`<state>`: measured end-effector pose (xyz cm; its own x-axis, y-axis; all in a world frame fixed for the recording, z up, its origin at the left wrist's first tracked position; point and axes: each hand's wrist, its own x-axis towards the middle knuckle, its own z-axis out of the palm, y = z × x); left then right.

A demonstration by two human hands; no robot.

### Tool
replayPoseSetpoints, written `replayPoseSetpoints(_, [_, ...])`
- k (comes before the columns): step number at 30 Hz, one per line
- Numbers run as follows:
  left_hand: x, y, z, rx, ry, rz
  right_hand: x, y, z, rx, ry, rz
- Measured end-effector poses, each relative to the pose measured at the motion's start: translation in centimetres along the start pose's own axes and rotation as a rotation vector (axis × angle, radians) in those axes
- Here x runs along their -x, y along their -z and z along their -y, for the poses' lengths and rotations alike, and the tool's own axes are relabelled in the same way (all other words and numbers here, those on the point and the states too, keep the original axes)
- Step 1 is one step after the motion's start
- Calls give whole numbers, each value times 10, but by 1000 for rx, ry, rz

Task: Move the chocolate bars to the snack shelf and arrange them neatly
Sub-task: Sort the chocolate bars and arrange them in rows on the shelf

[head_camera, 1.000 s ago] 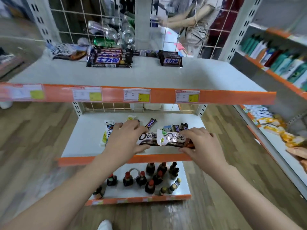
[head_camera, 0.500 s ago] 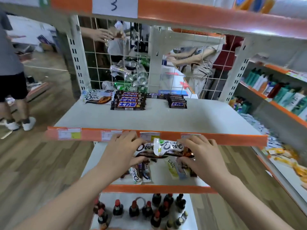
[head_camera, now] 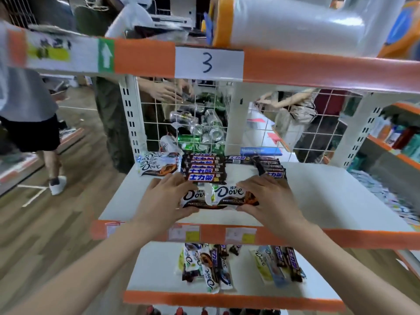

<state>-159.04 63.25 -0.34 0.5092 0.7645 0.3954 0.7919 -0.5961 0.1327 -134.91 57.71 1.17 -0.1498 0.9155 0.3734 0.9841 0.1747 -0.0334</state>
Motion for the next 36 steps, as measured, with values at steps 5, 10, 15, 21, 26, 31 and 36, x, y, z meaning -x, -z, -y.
replayPoseSetpoints(5, [-22, 5, 45, -5, -11, -25, -49, -12, 14, -27, 13, -19])
replayPoseSetpoints(10, [-40, 3, 92, -16, 6, -22, -95, -28, 28, -55, 7, -26])
replayPoseSetpoints(15, [-51, -4, 133, -16, 32, -26, -127, -47, 40, -145, -27, -40])
replayPoseSetpoints(21, [-52, -21, 171, 12, 83, -14, -147, -66, 50, -170, -74, -3])
replayPoseSetpoints(26, [-49, -38, 188, 49, 145, 39, -147, -76, 54, -210, -120, -9])
replayPoseSetpoints(31, [-51, -48, 197, 63, 140, 36, -149, -79, 53, -186, -134, 21])
replayPoseSetpoints(36, [-58, -56, 202, 92, 161, 15, -154, -79, 52, -189, -140, 20])
